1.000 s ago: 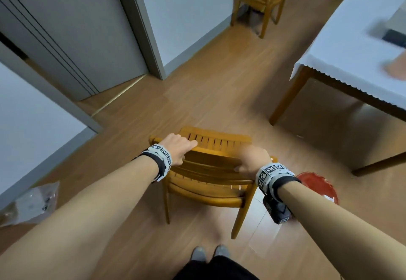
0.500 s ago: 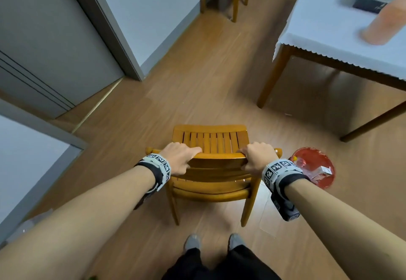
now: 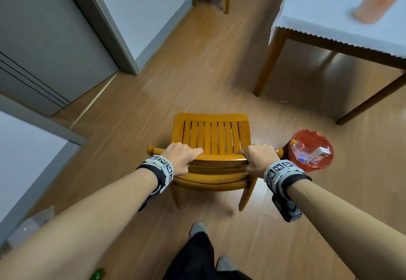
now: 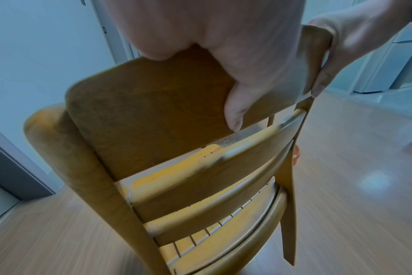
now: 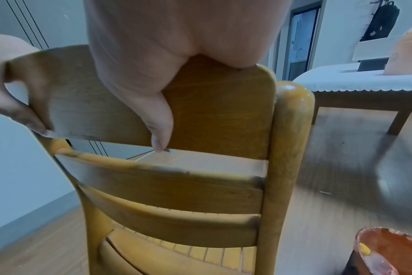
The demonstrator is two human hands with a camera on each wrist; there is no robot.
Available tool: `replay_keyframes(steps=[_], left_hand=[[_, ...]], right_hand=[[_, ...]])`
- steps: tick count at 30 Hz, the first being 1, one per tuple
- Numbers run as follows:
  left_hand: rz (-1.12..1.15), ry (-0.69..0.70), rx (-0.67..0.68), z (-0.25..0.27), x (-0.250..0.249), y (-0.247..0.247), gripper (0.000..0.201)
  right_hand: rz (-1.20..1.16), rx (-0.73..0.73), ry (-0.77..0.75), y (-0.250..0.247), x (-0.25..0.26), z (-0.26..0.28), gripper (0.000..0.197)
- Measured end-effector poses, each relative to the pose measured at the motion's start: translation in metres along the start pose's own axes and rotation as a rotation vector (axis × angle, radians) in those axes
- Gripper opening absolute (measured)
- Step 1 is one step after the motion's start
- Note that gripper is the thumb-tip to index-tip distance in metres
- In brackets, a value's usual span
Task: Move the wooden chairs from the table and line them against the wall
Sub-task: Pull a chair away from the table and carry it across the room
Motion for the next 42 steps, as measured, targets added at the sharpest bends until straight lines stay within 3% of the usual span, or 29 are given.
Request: replay_keyframes(steps=[8,15,23,36,42], left_hand=[[0.014,-0.104,0.105,0.014,-0.032,0.039,0.041],[0.037,-0.14,0.059,-0.047,0.001,0.016,0.035],[0.053,-0.148,0.094,-0.153,0.096,0.004,0.033],[0.035,-0.116,0.098,-0.369,0.297,-0.083,0.038],[0.053,-0.124,0.14,-0.469,0.377,-0.125,0.042]], right_hand=[[0.022,-0.009,0.022,0.047,-0.009,0.009,0.023],[0.037,-0.018,0.049,0.003,-0.042,-0.051,0.019],[0.053,0.027,0.055,-0.05,-0.071,-0.177,0.016],[-0.026,0.041,0.146,-0.218,-0.125,-0.407,0.02],[-0.045,0.073,0.131,-0.295,-0.159,-0.506,0.041]])
Point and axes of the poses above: each hand's wrist, its own z-axis away from the middle knuckle, its own y-axis out of the palm, x = y × z, the point moved 10 cm from there along -z, towards the middle knuckle, and after that the axes turned 9 degrees about -z, right-handed, at the moved point
